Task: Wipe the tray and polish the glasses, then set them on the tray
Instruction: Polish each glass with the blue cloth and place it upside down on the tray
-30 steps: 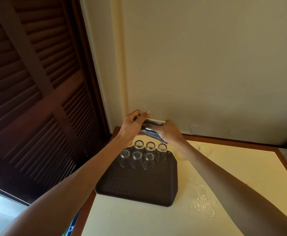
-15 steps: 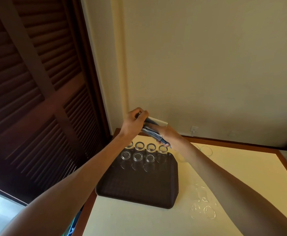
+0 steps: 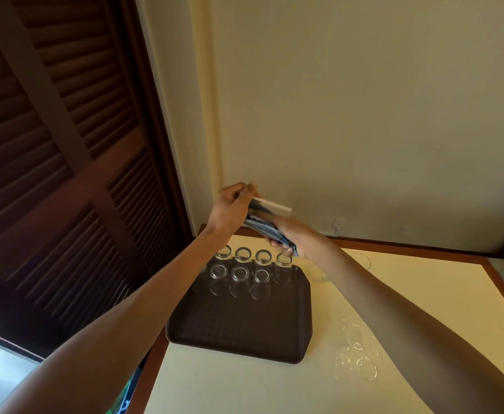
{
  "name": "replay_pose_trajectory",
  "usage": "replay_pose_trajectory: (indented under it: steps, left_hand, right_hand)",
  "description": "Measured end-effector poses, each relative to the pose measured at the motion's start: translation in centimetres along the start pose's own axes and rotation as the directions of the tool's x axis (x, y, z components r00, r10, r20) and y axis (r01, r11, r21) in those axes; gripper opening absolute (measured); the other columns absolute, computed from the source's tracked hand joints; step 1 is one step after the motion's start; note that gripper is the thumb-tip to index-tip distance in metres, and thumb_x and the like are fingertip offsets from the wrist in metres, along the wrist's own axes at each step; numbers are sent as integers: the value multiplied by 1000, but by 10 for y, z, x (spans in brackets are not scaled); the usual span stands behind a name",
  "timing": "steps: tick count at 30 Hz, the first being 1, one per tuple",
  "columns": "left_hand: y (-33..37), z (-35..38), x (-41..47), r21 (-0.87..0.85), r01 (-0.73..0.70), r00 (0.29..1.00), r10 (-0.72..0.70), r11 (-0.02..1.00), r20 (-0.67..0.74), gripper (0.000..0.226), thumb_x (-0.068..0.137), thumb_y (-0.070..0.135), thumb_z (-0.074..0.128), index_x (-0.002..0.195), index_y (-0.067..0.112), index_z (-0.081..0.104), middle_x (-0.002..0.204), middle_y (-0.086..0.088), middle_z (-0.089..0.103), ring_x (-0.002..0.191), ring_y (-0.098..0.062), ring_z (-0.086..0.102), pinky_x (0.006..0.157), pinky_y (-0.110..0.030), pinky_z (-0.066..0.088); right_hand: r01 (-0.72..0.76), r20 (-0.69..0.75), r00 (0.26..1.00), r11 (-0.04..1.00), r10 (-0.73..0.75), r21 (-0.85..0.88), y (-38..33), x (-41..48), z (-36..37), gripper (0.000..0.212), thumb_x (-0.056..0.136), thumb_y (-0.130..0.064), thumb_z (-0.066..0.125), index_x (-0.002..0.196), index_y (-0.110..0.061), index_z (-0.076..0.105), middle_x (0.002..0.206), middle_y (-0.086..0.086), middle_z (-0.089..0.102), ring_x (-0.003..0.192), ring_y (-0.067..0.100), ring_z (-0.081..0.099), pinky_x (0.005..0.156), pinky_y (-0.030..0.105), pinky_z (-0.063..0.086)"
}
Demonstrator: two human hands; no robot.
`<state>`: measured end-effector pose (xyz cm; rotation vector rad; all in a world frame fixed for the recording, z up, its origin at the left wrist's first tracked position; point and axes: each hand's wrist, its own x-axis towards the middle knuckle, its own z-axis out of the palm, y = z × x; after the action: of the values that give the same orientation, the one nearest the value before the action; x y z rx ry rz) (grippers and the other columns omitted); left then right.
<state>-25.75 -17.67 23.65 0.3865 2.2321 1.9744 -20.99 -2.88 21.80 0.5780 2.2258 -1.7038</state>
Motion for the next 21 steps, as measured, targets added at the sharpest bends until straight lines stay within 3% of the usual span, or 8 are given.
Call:
replay_pose_trajectory:
  steps: [4,7,9,12,15,17,19,21]
  left_hand:
    - [0,-5,-2,-186,145,982,-118,972,146,37,104,38,56,96,3,67,87,-14,68,84,-29,67,73,-40,58]
    - [5,-8,-1,-143,395,894,-344,908,286,39,104,43,53,108,5,61,96,-15,70,87,-28,70,68,-38,60]
    - [7,-3,0,-59,412,890,-387,909,240,37,105,41,54,109,5,62,97,-17,71,78,-25,73,61,-35,60]
    - [3,1,5,13,249,961,-249,968,117,44,105,44,56,98,2,67,87,-16,68,75,-26,72,72,-44,64]
    - [1,3,6,84,-25,999,21,996,42,46,102,44,58,88,2,71,80,-20,69,80,-39,71,80,-54,61]
    - [0,6,2,85,-137,990,134,987,42,40,101,42,60,81,11,74,78,-14,71,79,-36,72,77,-52,62]
    - [0,7,-3,21,-141,987,138,990,82,40,99,44,61,81,10,73,78,-9,71,78,-30,70,77,-49,59]
    - [1,7,-4,-112,27,984,-7,993,176,40,102,41,59,88,5,70,82,-10,71,81,-28,69,75,-43,57]
  right_hand:
    - [177,-131,967,943,-221,-281,2,2,-4,40,89,-42,73,97,-4,70,69,4,71,48,13,58,46,25,49]
    - [151,-236,755,513,-612,-845,-4,-8,-11,9,87,-10,69,94,-12,73,78,2,69,64,17,53,50,21,33]
    - [95,-170,677,314,-716,-945,-8,-18,-11,13,86,-9,64,83,-20,69,65,-3,57,59,15,47,47,21,22]
    - [187,-264,720,547,-641,-816,0,-4,-11,8,84,-8,71,88,-15,71,77,-2,67,69,18,62,55,23,43]
    - [305,-165,928,936,-333,-177,0,-14,-5,30,92,-34,72,91,-5,71,63,-1,68,50,12,60,47,22,49]
    - [249,19,967,959,-253,138,2,-24,-4,35,99,-39,59,81,-9,64,48,-4,58,35,7,48,36,17,38]
    - [278,-50,959,960,-278,6,8,-17,-7,35,94,-42,66,82,-9,68,52,0,62,38,11,52,39,21,44]
    - [293,-256,854,825,-453,-483,12,-3,-17,22,86,-33,78,89,-11,75,66,5,69,53,19,63,50,29,53]
